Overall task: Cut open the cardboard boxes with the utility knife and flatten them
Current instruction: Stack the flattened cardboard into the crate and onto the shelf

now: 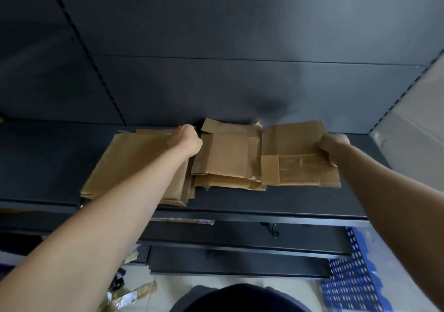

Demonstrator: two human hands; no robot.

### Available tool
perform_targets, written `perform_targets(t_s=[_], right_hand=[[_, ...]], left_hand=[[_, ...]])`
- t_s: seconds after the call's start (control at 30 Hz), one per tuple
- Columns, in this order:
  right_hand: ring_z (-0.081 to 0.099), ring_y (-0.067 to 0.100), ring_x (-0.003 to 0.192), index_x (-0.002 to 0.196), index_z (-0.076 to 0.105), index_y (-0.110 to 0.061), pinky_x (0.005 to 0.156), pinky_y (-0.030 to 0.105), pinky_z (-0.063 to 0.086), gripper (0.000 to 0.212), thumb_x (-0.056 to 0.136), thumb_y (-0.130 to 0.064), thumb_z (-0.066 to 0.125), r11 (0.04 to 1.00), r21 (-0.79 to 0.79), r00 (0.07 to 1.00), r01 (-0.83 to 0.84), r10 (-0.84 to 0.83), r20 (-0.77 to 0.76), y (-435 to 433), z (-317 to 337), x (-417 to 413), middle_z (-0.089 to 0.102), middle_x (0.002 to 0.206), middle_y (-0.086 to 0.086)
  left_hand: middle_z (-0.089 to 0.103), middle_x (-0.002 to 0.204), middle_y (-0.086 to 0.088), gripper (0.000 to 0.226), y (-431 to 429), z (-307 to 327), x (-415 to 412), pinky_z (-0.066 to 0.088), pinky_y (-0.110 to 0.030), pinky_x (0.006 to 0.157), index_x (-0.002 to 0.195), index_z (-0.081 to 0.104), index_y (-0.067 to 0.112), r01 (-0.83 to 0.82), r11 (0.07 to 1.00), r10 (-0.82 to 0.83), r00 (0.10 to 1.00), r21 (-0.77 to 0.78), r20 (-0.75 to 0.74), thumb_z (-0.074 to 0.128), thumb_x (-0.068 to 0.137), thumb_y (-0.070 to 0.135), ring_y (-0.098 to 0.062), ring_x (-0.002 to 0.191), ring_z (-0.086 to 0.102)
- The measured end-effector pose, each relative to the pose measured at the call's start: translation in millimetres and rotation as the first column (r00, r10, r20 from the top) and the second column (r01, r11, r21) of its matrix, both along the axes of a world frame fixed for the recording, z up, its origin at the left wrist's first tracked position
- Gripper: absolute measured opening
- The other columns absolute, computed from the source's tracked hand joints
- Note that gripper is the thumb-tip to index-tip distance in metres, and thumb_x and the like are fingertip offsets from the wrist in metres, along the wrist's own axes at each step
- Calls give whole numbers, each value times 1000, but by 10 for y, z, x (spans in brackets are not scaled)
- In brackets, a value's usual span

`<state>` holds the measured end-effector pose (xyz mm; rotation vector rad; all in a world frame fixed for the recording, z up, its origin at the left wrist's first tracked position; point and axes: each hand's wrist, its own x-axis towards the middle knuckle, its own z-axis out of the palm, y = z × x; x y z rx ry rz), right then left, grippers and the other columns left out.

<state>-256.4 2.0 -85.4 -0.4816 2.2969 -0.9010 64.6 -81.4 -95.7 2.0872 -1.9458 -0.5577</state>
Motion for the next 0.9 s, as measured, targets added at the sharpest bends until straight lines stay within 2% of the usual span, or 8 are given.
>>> perform_targets(t_s=[0.2, 0.3, 0.37, 0.53, 0.63, 0.7, 0.77, 0.9], right_hand=[[50, 30, 86, 97, 49, 3, 76, 37, 43, 14, 97, -9, 43, 969, 227, 979, -96, 134, -156, 193, -206, -171, 48, 75, 15], [48, 34, 108, 113, 54, 5, 95, 41, 40, 28, 91, -12, 48, 951, 307, 949, -29, 123, -290, 112, -252, -149, 56, 109, 22], [36, 35, 126, 130, 48, -3, 106, 45, 28, 41, 92, -17, 48, 949, 316, 905, -6, 139, -401, 9, -178, 14, 42, 137, 19], [38, 32, 130, 133, 46, -7, 106, 43, 30, 45, 90, -18, 53, 932, 175, 822, -318, 363, -439, -424, 72, 782, 44, 138, 15], [55, 31, 111, 118, 58, -6, 94, 37, 45, 30, 89, -13, 52, 835, 61, 754, -547, 523, -397, -576, 142, 1378, 59, 118, 13], [58, 26, 96, 109, 62, -5, 78, 29, 47, 23, 90, -10, 51, 733, 22, 688, -679, 647, -329, -630, 142, 1740, 61, 105, 11], [59, 25, 101, 111, 62, -2, 81, 30, 49, 25, 91, -9, 49, 647, 14, 618, -762, 734, -283, -654, 111, 2038, 62, 111, 10], [58, 29, 114, 118, 64, -3, 93, 32, 46, 30, 91, -15, 56, 497, 110, 475, -861, 862, -178, -638, 18, 2416, 63, 121, 14]], left_hand=[[57, 123, -18, 32, -45, -66, -32, 49, -36, 85, 117, 62, 2, 9, 997, -11, 1000, 71, 22, 60, 85, 8, -31, 111, 55], [44, 138, -13, 41, 0, -37, 109, 39, -43, 100, 125, 55, 7, -5, 993, -28, 963, 120, 268, 63, 86, 18, -31, 129, 39], [50, 136, -14, 42, 47, -54, 230, 43, -37, 95, 126, 55, 4, 23, 970, -73, 976, 241, 203, 65, 87, 17, -28, 123, 47], [46, 143, -11, 52, 250, -261, 618, 36, -37, 109, 136, 49, 10, 106, 922, -90, 994, 373, -62, 66, 87, 6, -26, 130, 45], [45, 143, -11, 49, 275, -327, 918, 36, -37, 108, 131, 54, 11, -25, 973, 59, 988, 230, -146, 68, 84, 2, -27, 130, 43], [32, 148, -13, 59, 304, -298, 1151, 34, -43, 108, 138, 45, 13, -187, 969, 187, 982, 161, 17, 70, 85, 19, -33, 133, 34], [19, 153, -16, 89, 367, -284, 1421, 29, -48, 110, 149, 24, 13, -340, 912, 306, 937, 230, 171, 72, 81, 44, -37, 137, 24], [32, 150, -15, 102, 501, -385, 1837, 37, -37, 105, 149, 21, 3, -359, 812, 416, 909, 460, -25, 70, 77, 56, -33, 132, 39]])
